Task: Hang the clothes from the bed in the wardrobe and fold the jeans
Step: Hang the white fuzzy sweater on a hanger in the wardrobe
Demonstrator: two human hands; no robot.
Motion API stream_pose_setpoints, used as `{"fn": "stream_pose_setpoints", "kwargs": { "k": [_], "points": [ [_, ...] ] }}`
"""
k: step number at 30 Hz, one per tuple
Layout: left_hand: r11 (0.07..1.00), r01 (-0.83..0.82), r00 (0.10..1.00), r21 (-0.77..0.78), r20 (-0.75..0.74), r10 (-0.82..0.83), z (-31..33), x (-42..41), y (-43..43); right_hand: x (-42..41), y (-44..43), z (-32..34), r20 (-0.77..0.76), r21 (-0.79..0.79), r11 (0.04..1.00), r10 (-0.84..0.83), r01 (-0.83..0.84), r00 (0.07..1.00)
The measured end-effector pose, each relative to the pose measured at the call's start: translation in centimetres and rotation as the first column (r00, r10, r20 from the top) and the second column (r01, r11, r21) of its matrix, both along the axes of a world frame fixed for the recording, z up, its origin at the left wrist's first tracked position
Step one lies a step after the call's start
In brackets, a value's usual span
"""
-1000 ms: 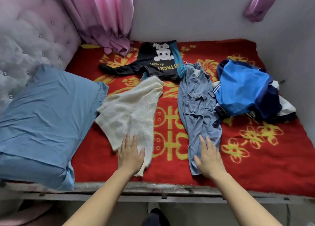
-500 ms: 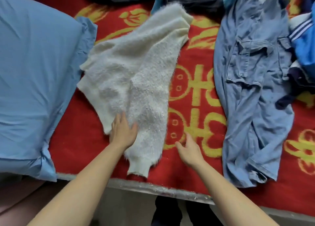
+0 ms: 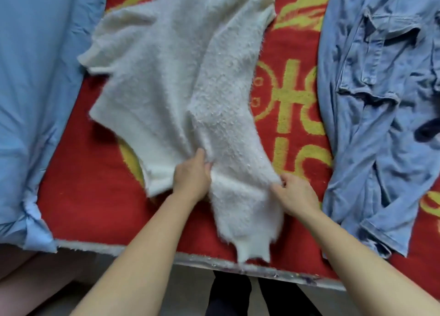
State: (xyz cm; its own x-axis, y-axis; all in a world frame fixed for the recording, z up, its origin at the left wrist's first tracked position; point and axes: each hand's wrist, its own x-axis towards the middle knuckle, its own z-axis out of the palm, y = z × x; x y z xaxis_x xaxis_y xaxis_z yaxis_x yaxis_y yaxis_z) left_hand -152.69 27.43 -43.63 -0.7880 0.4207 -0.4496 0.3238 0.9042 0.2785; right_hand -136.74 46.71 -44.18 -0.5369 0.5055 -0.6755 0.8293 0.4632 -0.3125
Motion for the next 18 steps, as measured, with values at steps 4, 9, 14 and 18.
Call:
{"fn": "stream_pose_setpoints", "kwargs": {
  "k": [4, 9, 14, 18],
  "points": [
    [0.972, 0.164, 0.834, 0.171, 0.503, -0.229, 1.7, 9.2, 1.7, -0.3, 4.7, 0.5, 0.016, 0.022, 0.950, -0.312, 0.312, 0.950],
    [0.844, 0.493, 0.549, 0.211, 0.678, -0.489, 2.2, 14.6, 0.1, -6.0, 5.6, -0.1, -0.178, -0.234, 0.850, -0.514, 0.471, 0.839],
    [0.956, -0.142, 0.927, 0.256, 0.374, 0.037, 2.8, 7.5, -0.7, -5.7, 4.8, -1.5, -0.285, -0.216, 0.919, -0.383, 0.330, 0.879],
    [0.926, -0.266, 0.954, 0.270, -0.064, 0.293, 2.4, -1.0, 1.9, -2.0, 5.1, -1.6, -0.288, -0.143, 0.970, -0.229, 0.195, 0.930]
  ]
}}
